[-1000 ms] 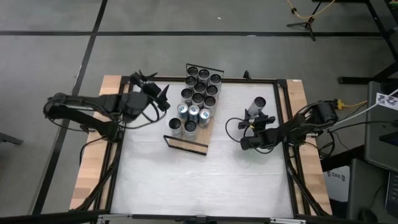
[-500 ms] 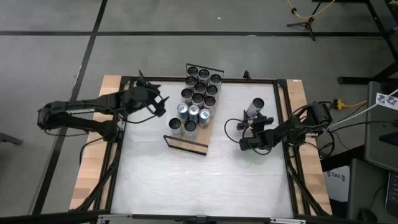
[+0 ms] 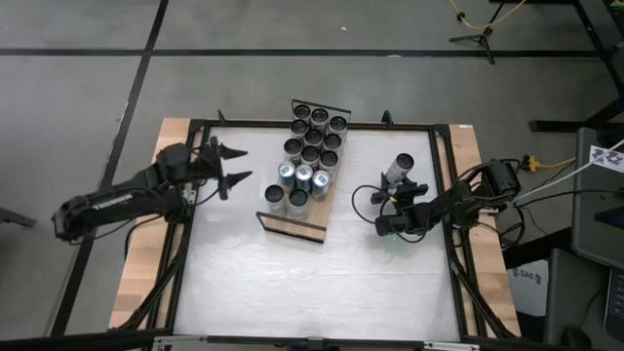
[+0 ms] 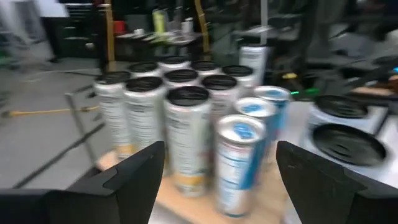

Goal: Place canned beverage on shelf
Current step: Move the blue soda can to the top right of the table

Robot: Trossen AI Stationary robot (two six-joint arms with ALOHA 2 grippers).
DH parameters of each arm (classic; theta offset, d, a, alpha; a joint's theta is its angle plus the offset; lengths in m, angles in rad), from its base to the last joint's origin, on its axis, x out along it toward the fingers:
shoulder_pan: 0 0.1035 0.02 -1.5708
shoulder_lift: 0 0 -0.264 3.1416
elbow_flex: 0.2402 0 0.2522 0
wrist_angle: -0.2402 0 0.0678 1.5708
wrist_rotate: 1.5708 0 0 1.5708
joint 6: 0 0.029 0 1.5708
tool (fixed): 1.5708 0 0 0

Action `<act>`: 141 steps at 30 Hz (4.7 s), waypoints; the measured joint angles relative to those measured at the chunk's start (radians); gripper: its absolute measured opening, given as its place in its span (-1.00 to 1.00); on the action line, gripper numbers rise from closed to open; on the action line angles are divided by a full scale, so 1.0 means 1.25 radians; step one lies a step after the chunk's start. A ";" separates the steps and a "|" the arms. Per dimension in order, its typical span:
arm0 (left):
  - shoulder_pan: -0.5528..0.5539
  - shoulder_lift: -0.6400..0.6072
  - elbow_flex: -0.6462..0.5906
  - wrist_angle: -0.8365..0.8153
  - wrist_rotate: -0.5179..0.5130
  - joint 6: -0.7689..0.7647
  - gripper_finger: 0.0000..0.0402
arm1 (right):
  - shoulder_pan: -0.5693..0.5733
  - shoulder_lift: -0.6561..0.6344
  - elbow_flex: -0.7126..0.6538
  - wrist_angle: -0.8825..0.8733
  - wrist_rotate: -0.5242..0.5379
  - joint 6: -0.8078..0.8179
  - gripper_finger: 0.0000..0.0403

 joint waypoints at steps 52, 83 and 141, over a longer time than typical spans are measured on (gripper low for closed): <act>-0.013 -0.092 -0.287 0.366 0.119 -0.047 0.50 | 0.000 0.130 0.000 -0.021 -0.083 0.062 0.32; -0.013 -0.092 -0.287 0.353 0.094 -0.046 0.50 | 0.002 0.135 0.000 0.001 -0.153 0.059 0.95; -0.247 -0.351 -0.286 0.375 -0.011 -0.046 0.50 | 0.002 0.085 0.040 -0.045 -0.249 -0.025 0.95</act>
